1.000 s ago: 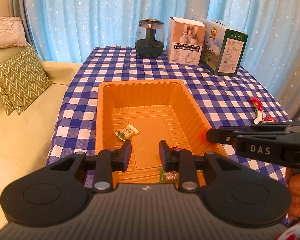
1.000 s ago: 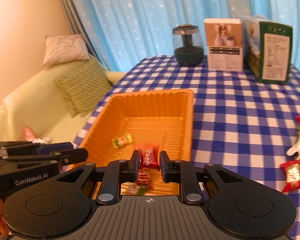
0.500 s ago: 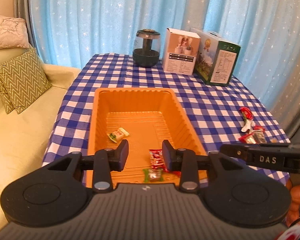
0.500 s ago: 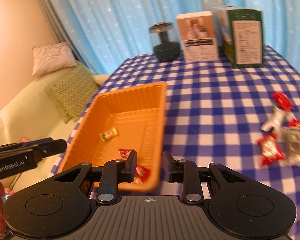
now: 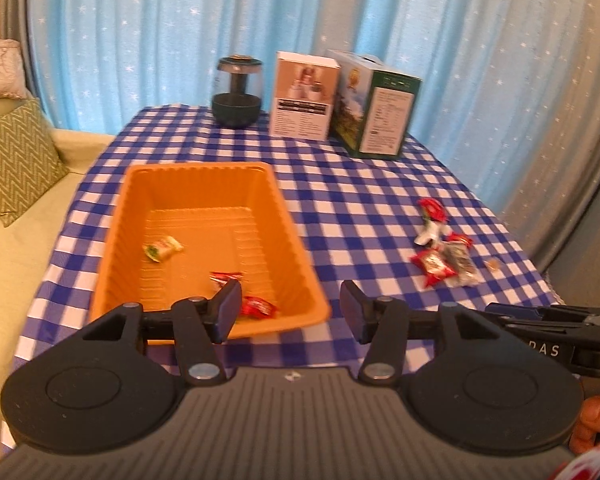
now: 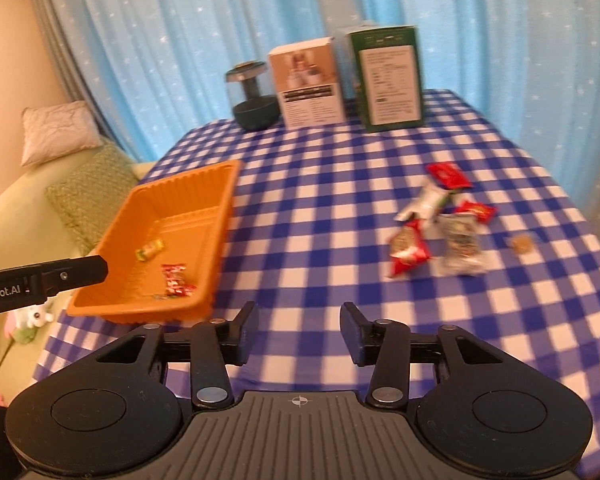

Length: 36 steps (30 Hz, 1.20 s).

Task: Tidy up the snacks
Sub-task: 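Move both open tools back to the remaining snack pile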

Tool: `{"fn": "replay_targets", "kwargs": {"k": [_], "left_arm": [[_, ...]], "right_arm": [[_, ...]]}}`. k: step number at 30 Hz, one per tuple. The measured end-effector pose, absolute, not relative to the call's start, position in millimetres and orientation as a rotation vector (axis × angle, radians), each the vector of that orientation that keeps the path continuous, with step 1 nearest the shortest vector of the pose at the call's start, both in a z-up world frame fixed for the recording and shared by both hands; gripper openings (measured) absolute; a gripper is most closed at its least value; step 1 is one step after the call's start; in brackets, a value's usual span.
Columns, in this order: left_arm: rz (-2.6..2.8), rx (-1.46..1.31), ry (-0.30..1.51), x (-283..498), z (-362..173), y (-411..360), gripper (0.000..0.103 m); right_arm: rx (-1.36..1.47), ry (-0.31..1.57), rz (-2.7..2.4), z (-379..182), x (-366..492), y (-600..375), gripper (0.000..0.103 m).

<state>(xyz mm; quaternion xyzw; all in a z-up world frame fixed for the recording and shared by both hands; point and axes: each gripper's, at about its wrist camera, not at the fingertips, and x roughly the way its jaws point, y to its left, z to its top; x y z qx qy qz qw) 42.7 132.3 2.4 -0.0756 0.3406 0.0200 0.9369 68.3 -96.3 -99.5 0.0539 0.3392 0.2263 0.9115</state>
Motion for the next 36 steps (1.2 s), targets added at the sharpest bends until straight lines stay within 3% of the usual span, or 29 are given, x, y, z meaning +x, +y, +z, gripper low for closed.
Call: {"fn": "replay_targets", "kwargs": {"k": [16,36], "left_arm": [[-0.079,-0.131,0.694,54.8,7.8,57.0,0.075],[-0.132,-0.146,0.748,92.3,-15.7,12.1,0.080]], "right_arm": [[0.186,0.658,0.289,-88.6,54.3,-186.8,0.050],[0.220,0.661,0.179,-96.5,66.7,-235.2,0.050]]}}
